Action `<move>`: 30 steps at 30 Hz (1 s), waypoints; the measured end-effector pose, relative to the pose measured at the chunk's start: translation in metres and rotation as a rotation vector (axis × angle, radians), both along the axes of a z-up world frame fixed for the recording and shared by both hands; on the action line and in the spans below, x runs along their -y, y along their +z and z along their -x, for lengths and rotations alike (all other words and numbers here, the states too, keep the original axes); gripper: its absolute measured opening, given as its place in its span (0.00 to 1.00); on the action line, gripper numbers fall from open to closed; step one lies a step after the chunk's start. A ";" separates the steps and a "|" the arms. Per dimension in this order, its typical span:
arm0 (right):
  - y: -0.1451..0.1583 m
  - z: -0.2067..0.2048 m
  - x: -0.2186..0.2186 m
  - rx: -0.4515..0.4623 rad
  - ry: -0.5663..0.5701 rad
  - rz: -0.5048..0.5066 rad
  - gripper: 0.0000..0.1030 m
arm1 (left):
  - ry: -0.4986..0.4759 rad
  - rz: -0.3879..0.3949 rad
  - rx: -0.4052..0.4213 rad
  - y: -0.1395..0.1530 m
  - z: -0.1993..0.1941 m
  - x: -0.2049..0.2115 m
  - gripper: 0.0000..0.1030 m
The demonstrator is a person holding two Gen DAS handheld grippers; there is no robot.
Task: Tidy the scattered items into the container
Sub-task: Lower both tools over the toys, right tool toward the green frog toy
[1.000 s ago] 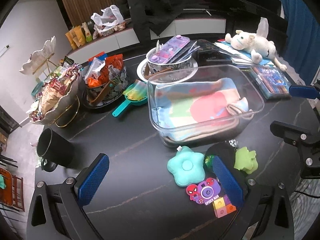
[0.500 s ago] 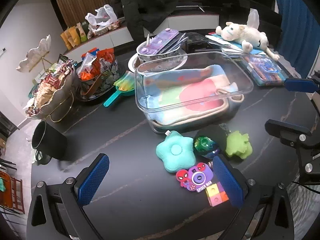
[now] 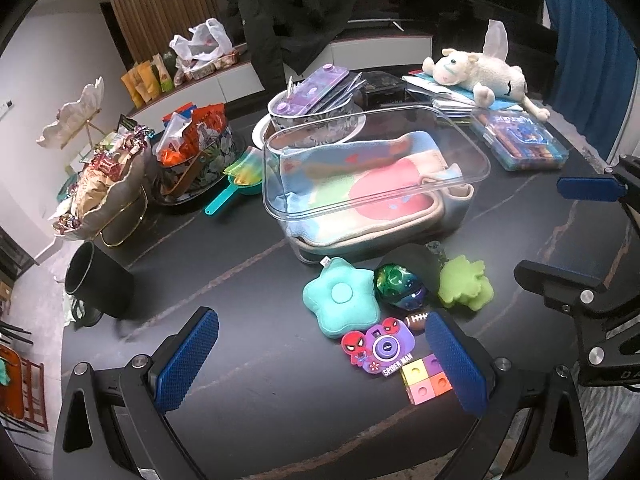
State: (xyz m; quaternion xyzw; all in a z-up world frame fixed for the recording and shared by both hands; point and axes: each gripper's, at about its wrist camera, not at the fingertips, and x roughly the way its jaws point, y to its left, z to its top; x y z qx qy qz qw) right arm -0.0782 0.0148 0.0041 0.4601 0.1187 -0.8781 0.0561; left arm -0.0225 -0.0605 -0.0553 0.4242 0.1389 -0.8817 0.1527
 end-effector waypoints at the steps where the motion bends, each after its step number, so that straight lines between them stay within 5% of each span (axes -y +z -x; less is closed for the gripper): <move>1: 0.000 -0.002 0.000 -0.004 0.001 0.003 0.81 | 0.002 0.001 -0.002 0.000 0.000 -0.001 0.99; 30: -0.044 -0.017 -0.003 -0.016 0.029 0.020 0.80 | 0.042 -0.043 -0.028 -0.047 -0.008 -0.006 0.99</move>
